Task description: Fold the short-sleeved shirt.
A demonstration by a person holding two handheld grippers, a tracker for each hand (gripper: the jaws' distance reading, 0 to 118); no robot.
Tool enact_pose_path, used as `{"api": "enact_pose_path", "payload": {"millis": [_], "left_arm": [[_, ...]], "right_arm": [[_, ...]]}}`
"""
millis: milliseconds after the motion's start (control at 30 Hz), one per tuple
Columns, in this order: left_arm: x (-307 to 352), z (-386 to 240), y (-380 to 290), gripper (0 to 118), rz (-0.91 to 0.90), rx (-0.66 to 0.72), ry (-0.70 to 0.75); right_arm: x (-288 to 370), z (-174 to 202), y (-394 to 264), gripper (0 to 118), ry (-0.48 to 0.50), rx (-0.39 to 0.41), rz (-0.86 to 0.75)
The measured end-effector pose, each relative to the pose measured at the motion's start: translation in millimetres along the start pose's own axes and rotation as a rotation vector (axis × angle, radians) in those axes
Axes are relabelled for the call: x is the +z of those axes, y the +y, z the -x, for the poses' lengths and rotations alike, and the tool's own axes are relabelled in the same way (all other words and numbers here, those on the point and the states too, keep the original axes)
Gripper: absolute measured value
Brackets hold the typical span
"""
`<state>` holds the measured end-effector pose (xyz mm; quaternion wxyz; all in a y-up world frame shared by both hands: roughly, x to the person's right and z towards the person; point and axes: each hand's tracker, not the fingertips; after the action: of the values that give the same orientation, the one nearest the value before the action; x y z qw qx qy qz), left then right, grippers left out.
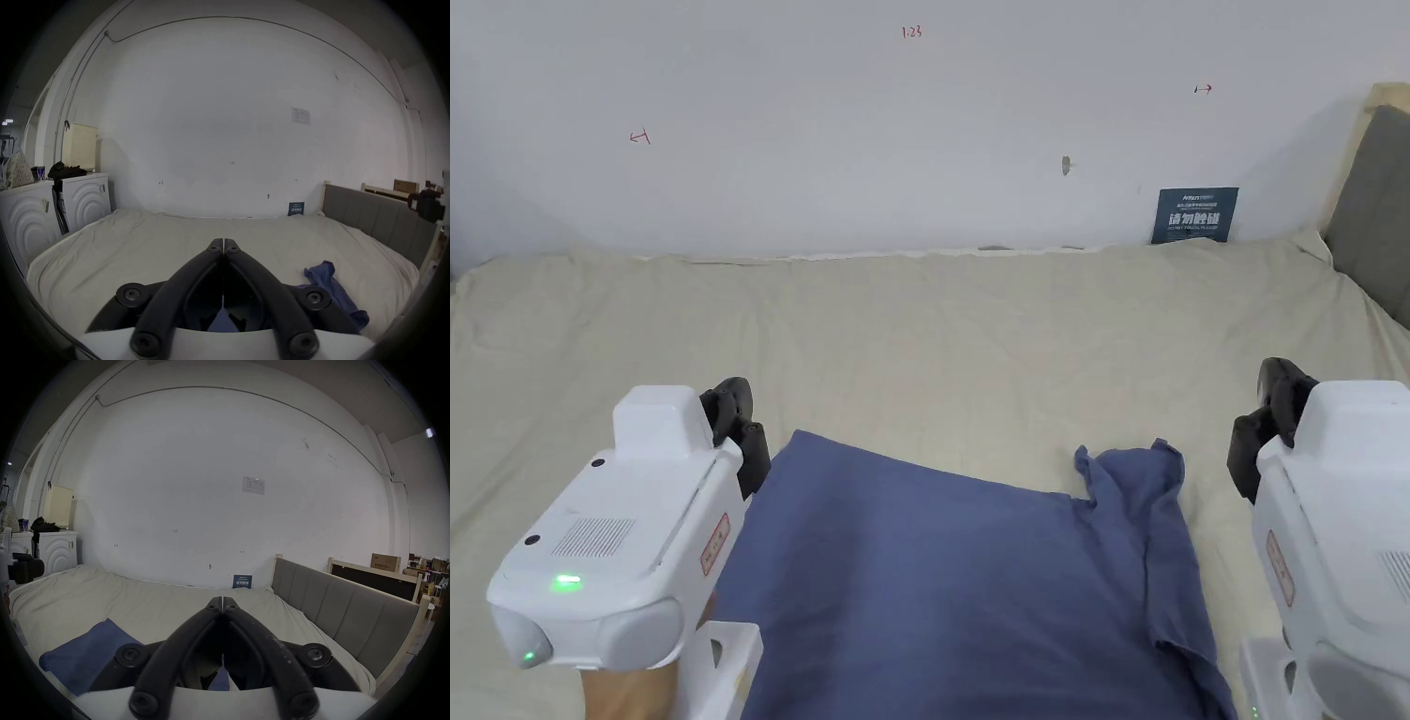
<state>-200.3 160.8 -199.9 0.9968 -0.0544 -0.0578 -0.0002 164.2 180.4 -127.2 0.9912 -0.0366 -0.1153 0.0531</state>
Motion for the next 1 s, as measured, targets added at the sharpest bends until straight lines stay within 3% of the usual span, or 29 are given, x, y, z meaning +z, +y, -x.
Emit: {"api": "enact_pose_path", "payload": {"millis": [133, 267, 500, 533, 567, 600, 633, 667, 700, 800, 900, 967, 1000], "left_arm": [[-42.0, 3.8, 1.6, 0, 0.144, 0.017, -0.002], [-122.8, 19.0, -9.2, 0, 0.378, 0.053, -0.106], [-260.7, 39.3, -57.7, 1, 0.619, -0.012, -0.087], [-279.3, 42.9, -66.0, 9, 0.664, -0.007, -0.096], [-294.7, 45.6, -74.0, 26, 0.694, -0.004, -0.088], [-313.7, 48.7, -84.7, 53, 0.723, -0.01, -0.081], [-322.7, 50.1, -91.6, 89, 0.764, -0.016, -0.067], [-336.3, 52.4, -101.9, 108, 0.8, -0.006, -0.039], [-348.7, 54.9, -112.3, 114, 0.845, -0.003, -0.033], [-371.6, 60.4, -138.9, 112, 0.839, -0.007, 0.002], [-386.0, 61.2, -159.6, 102, 0.898, -0.014, 0.028], [-387.0, 60.4, -171.1, 81, 0.908, -0.015, 0.021], [-385.3, 58.6, -176.8, 64, 0.915, -0.017, 0.016]], "right_arm": [[-12.9, -2.9, -3.9, 1, 0.001, -0.004, 0.019], [-30.6, -3.7, -9.5, 1, 0.002, 0.004, 0.048], [-77.5, -2.5, -28.9, 1, -0.009, 0.027, 0.123], [-85.1, -2.7, -32.6, 1, -0.011, 0.032, 0.135], [-91.4, -1.8, -36.1, 1, -0.013, 0.033, 0.146], [-100.6, -2.5, -41.5, 1, -0.016, 0.034, 0.16], [-105.6, -2.8, -44.5, 1, -0.021, 0.034, 0.169], [-112.3, -3.0, -49.3, 1, -0.027, 0.034, 0.181], [-118.8, -3.0, -54.0, 1, -0.032, 0.033, 0.195], [-134.9, -5.9, -70.1, 1, -0.051, 0.024, 0.24], [-148.5, -7.6, -87.0, 1, -0.06, 0.029, 0.301], [-155.1, -8.7, -96.8, 1, -0.066, 0.023, 0.331], [-157.7, -9.8, -101.6, 1, -0.064, 0.012, 0.348]]}}
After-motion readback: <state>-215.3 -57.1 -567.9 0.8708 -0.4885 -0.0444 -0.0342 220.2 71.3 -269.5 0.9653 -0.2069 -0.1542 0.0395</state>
